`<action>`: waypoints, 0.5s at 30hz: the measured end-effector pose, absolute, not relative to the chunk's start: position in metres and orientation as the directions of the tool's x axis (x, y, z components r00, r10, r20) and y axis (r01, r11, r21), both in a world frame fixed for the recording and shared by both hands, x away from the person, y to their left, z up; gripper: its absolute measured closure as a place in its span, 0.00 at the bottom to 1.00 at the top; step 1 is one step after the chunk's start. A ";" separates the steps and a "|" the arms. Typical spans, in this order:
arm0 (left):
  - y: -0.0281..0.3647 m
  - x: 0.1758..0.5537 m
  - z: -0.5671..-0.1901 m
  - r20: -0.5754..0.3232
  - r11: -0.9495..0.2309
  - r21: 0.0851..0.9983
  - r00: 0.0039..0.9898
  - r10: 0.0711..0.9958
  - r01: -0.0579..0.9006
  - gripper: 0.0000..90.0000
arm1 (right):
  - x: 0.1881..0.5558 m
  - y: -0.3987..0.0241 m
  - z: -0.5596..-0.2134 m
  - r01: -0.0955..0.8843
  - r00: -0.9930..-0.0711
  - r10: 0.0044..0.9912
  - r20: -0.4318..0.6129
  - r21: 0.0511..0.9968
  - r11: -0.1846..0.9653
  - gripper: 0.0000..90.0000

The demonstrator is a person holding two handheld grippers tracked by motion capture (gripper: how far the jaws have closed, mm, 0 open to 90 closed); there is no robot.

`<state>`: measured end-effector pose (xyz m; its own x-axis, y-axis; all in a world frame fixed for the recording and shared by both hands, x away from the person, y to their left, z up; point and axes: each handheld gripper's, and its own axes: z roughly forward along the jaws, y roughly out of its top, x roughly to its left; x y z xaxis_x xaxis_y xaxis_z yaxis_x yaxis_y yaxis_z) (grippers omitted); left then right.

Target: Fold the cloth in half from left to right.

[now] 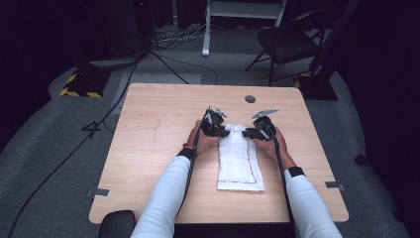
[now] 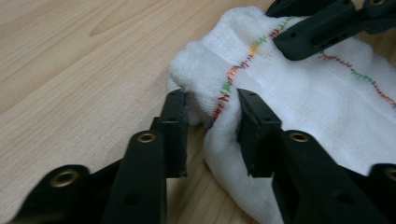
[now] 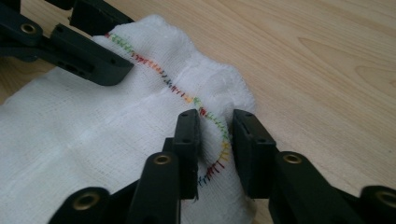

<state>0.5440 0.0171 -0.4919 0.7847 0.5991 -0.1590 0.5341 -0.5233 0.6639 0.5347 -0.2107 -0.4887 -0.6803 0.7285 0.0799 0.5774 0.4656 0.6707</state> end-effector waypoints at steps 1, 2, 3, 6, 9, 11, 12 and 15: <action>0.017 0.544 -0.492 -0.159 -0.526 0.663 0.786 0.598 0.534 0.81 | 0.535 -0.211 -0.489 0.580 -0.680 0.728 0.085 0.670 0.463 0.85; 0.016 0.544 -0.491 -0.151 -0.535 0.661 0.791 0.593 0.527 0.82 | 0.534 -0.210 -0.489 0.580 -0.680 0.727 0.089 0.671 0.461 0.86; 0.015 0.544 -0.490 -0.144 -0.539 0.660 0.793 0.592 0.523 0.83 | 0.534 -0.210 -0.488 0.577 -0.683 0.725 0.083 0.671 0.466 0.88; 0.012 0.544 -0.487 -0.098 -0.558 0.661 0.795 0.598 0.502 0.86 | 0.533 -0.207 -0.487 0.554 -0.692 0.721 0.049 0.675 0.486 0.90; 0.013 0.544 -0.480 -0.059 -0.557 0.679 0.792 0.608 0.478 0.87 | 0.532 -0.206 -0.481 0.530 -0.686 0.727 0.022 0.699 0.479 0.90; 0.014 0.543 -0.473 -0.043 -0.547 0.697 0.789 0.612 0.463 0.87 | 0.531 -0.206 -0.474 0.511 -0.682 0.731 0.007 0.719 0.471 0.91; 0.015 0.543 -0.470 -0.036 -0.543 0.707 0.790 0.612 0.453 0.87 | 0.531 -0.206 -0.471 0.502 -0.683 0.730 -0.002 0.726 0.471 0.91; 0.018 0.541 -0.457 -0.011 -0.539 0.730 0.796 0.605 0.420 0.87 | 0.528 -0.205 -0.459 0.469 -0.684 0.729 -0.030 0.747 0.471 0.91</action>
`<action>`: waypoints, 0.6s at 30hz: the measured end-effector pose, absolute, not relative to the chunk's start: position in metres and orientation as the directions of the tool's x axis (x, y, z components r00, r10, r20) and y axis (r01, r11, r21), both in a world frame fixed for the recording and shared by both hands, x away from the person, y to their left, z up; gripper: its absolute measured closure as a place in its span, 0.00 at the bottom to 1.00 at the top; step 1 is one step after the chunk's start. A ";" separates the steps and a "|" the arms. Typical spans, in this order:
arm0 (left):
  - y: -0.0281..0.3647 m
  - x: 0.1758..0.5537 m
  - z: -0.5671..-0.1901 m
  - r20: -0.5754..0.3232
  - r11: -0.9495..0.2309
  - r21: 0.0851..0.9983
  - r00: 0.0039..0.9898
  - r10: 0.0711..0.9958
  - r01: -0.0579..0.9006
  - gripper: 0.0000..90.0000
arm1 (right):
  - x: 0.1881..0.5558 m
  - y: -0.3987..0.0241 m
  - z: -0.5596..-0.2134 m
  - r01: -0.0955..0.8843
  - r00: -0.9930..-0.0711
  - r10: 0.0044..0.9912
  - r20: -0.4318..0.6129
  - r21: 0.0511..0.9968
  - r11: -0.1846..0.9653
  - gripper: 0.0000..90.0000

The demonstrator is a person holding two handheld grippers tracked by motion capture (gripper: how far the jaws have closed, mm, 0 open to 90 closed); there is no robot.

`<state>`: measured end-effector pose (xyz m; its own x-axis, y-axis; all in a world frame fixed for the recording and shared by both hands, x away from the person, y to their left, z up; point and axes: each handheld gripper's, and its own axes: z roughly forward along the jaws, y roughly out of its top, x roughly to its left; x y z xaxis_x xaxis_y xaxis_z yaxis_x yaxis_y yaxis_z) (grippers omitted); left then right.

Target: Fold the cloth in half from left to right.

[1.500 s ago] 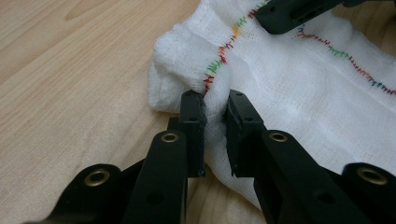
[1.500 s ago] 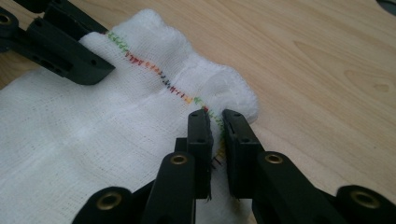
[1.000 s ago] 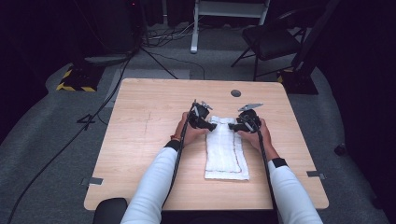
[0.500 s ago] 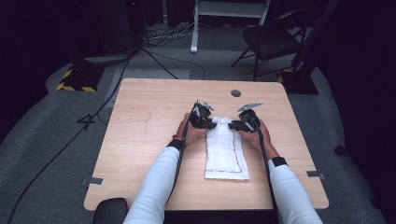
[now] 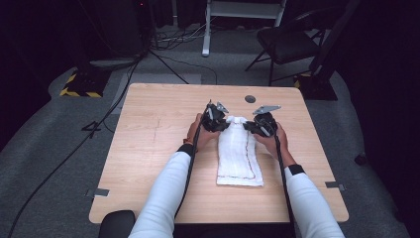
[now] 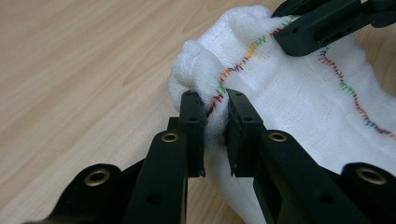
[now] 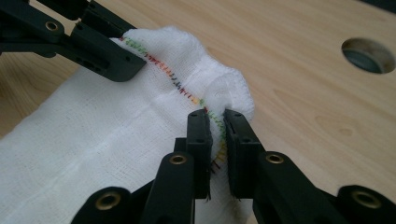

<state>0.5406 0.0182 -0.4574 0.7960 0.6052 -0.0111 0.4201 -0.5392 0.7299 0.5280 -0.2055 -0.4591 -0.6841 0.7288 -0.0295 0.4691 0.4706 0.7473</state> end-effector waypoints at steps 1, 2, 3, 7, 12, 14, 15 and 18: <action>0.019 0.540 -0.455 -0.004 -0.539 0.735 0.799 0.602 0.410 0.87 | 0.526 -0.205 -0.454 0.454 -0.685 0.727 -0.036 0.759 0.466 0.91; 0.021 0.539 -0.451 -0.006 -0.535 0.740 0.800 0.600 0.407 0.87 | 0.525 -0.205 -0.451 0.449 -0.684 0.729 -0.039 0.764 0.462 0.91; 0.022 0.538 -0.449 -0.002 -0.533 0.747 0.803 0.596 0.398 0.87 | 0.524 -0.205 -0.447 0.435 -0.688 0.724 -0.045 0.773 0.461 0.91; 0.027 0.530 -0.440 0.018 -0.544 0.760 0.825 0.564 0.355 0.88 | 0.516 -0.205 -0.438 0.405 -0.699 0.712 -0.067 0.783 0.472 0.91; 0.033 0.513 -0.435 0.035 -0.557 0.773 0.857 0.515 0.303 0.87 | 0.503 -0.207 -0.432 0.367 -0.729 0.679 -0.083 0.790 0.491 0.91; 0.035 0.507 -0.435 0.049 -0.564 0.776 0.865 0.499 0.282 0.87 | 0.496 -0.208 -0.431 0.351 -0.741 0.665 -0.089 0.793 0.497 0.91; 0.036 0.503 -0.434 0.054 -0.562 0.781 0.867 0.496 0.273 0.87 | 0.492 -0.210 -0.432 0.345 -0.751 0.655 -0.083 0.797 0.496 0.91; 0.038 0.491 -0.434 0.074 -0.574 0.784 0.883 0.463 0.236 0.87 | 0.480 -0.214 -0.432 0.325 -0.774 0.629 -0.073 0.807 0.493 0.90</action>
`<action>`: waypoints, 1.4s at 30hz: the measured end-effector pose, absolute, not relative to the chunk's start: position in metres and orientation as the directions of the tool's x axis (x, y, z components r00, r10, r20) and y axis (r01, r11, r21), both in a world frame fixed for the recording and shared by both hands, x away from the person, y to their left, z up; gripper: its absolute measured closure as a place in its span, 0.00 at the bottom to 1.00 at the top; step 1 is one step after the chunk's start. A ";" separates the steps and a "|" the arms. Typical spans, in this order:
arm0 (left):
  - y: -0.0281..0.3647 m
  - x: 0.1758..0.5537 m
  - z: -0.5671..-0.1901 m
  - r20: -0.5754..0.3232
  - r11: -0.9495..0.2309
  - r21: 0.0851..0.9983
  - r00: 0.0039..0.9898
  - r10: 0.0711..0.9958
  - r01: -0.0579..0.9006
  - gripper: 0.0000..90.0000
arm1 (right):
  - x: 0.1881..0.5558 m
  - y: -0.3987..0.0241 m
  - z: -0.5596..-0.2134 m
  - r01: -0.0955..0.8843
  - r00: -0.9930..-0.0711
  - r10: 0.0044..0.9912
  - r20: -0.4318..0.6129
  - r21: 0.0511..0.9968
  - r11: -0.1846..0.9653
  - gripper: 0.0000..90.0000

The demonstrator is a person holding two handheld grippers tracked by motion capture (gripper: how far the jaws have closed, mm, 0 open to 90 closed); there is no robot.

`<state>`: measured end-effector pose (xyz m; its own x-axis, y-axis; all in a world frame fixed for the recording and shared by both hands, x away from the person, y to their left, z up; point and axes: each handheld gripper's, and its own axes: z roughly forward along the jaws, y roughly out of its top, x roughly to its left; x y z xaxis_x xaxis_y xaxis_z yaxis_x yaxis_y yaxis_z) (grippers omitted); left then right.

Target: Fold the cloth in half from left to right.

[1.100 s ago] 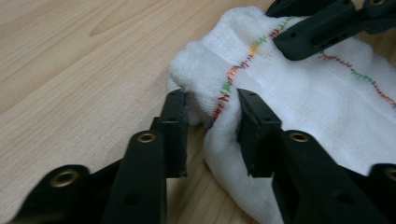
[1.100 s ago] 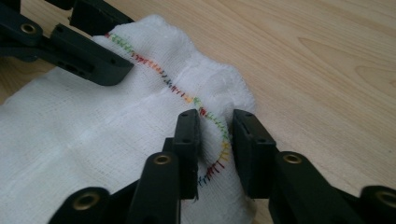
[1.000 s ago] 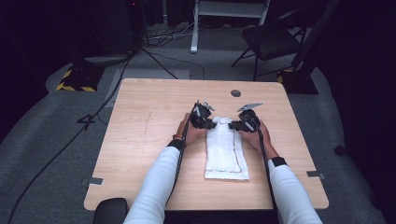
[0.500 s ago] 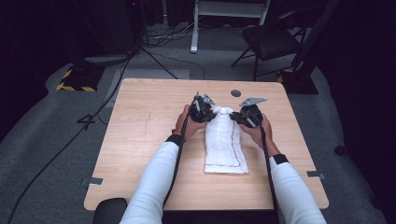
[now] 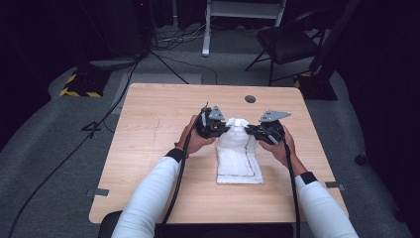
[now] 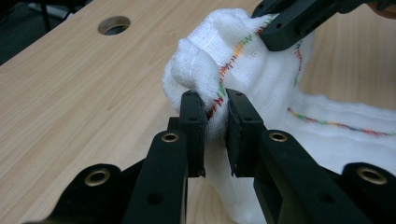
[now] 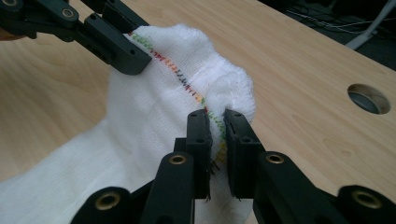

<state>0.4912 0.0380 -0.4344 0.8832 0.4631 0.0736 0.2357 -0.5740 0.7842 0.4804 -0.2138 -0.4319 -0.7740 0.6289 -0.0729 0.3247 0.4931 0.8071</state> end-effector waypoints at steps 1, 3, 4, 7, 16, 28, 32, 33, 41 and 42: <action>0.038 0.487 -0.434 0.085 -0.581 0.784 0.889 0.450 0.219 0.87 | 0.476 -0.215 -0.432 0.316 -0.784 0.617 -0.070 0.811 0.493 0.90; 0.039 0.477 -0.434 0.105 -0.593 0.782 0.899 0.425 0.189 0.87 | 0.468 -0.217 -0.433 0.304 -0.796 0.601 -0.073 0.810 0.502 0.90; 0.039 0.471 -0.435 0.108 -0.594 0.785 0.907 0.407 0.173 0.86 | 0.465 -0.219 -0.433 0.300 -0.806 0.588 -0.065 0.812 0.501 0.90; 0.040 0.460 -0.437 0.109 -0.600 0.786 0.922 0.372 0.149 0.86 | 0.455 -0.224 -0.437 0.293 -0.826 0.561 -0.056 0.808 0.512 0.90; 0.041 0.430 -0.445 0.115 -0.650 0.753 0.953 0.281 0.101 0.85 | 0.425 -0.230 -0.445 0.268 -0.865 0.499 -0.049 0.796 0.542 0.89; 0.048 0.395 -0.460 0.114 -0.713 0.698 0.973 0.202 0.066 0.83 | 0.390 -0.234 -0.458 0.244 -0.893 0.446 -0.065 0.762 0.600 0.86; 0.048 0.386 -0.464 0.117 -0.737 0.673 0.975 0.186 0.060 0.84 | 0.381 -0.236 -0.464 0.245 -0.899 0.432 -0.067 0.742 0.624 0.87; 0.048 0.384 -0.465 0.110 -0.738 0.672 0.977 0.182 0.062 0.85 | 0.379 -0.236 -0.465 0.244 -0.902 0.426 -0.066 0.737 0.630 0.87; 0.054 0.374 -0.469 0.085 -0.745 0.663 0.981 0.176 0.076 0.86 | 0.365 -0.241 -0.473 0.247 -0.907 0.415 -0.066 0.714 0.655 0.87; 0.055 0.373 -0.470 0.087 -0.745 0.663 0.981 0.176 0.075 0.86 | 0.364 -0.242 -0.474 0.249 -0.907 0.417 -0.064 0.715 0.653 0.87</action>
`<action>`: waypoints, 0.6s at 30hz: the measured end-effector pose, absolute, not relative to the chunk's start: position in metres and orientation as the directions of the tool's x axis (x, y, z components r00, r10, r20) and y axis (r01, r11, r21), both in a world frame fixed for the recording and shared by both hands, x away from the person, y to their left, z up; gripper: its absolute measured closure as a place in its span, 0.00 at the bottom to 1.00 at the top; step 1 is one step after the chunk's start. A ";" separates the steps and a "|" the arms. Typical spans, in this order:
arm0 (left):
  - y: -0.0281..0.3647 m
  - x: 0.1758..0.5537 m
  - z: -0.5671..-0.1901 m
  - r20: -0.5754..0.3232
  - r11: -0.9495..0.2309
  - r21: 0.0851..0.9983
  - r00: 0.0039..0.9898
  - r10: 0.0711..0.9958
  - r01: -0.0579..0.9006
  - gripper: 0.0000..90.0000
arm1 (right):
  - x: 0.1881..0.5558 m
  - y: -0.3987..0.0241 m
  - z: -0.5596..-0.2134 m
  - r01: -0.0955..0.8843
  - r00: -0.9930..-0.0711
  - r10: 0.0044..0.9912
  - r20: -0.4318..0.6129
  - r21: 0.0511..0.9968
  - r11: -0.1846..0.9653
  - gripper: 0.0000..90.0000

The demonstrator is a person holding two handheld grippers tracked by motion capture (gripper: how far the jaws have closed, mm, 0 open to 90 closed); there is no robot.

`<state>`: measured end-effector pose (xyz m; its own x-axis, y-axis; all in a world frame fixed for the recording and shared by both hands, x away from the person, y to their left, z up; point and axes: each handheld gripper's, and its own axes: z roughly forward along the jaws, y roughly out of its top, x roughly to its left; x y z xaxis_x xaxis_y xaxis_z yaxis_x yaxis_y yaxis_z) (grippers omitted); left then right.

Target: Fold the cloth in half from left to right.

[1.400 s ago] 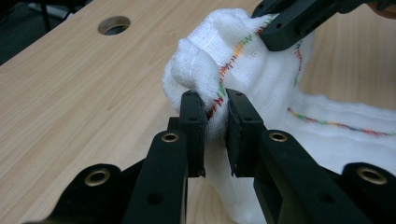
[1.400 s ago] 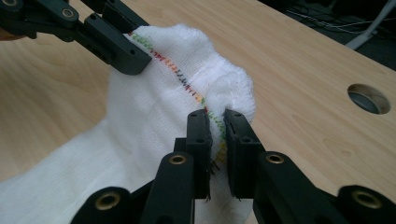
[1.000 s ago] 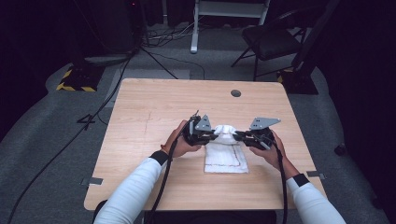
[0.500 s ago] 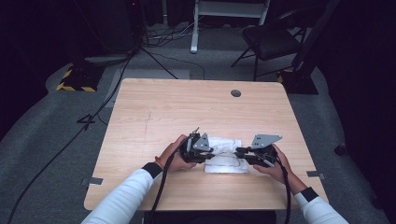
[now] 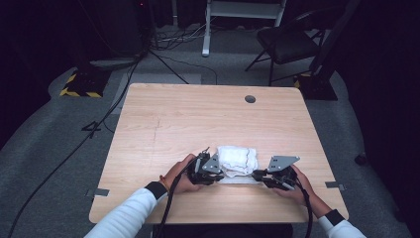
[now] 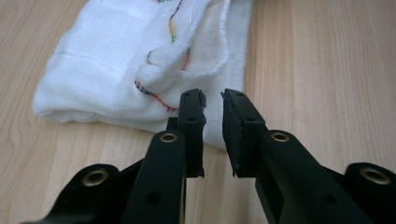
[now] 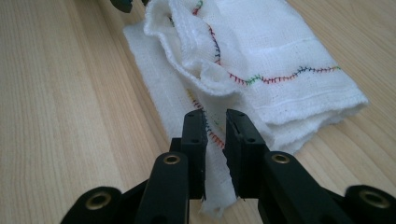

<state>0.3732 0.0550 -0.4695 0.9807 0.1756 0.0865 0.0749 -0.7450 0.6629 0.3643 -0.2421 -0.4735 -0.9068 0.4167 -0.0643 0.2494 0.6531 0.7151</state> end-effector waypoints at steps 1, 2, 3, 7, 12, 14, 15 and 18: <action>0.056 0.372 -0.470 0.086 -0.745 0.662 0.981 0.176 0.076 0.86 | 0.363 -0.243 -0.474 0.253 -0.905 0.420 -0.062 0.716 0.651 0.87; 0.057 0.371 -0.470 0.082 -0.750 0.657 0.980 0.179 0.082 0.86 | 0.362 -0.245 -0.475 0.256 -0.904 0.423 -0.061 0.714 0.651 0.87; 0.058 0.371 -0.471 0.085 -0.748 0.658 0.980 0.181 0.081 0.86 | 0.361 -0.246 -0.475 0.258 -0.903 0.425 -0.060 0.716 0.649 0.87; 0.065 0.372 -0.469 0.088 -0.729 0.674 0.968 0.234 0.115 0.77 | 0.357 -0.253 -0.474 0.264 -0.896 0.440 -0.062 0.721 0.640 0.84; 0.071 0.386 -0.461 0.089 -0.683 0.709 0.938 0.334 0.176 0.65 | 0.362 -0.257 -0.464 0.271 -0.868 0.490 -0.080 0.751 0.602 0.76; 0.071 0.395 -0.456 0.103 -0.676 0.714 0.928 0.358 0.181 0.62 | 0.367 -0.255 -0.460 0.270 -0.856 0.508 -0.097 0.754 0.599 0.69; 0.070 0.399 -0.455 0.106 -0.670 0.719 0.924 0.367 0.184 0.60 | 0.370 -0.253 -0.457 0.274 -0.848 0.520 -0.102 0.756 0.595 0.66; 0.067 0.417 -0.451 0.109 -0.647 0.734 0.904 0.414 0.208 0.56 | 0.380 -0.247 -0.450 0.278 -0.831 0.545 -0.112 0.765 0.581 0.59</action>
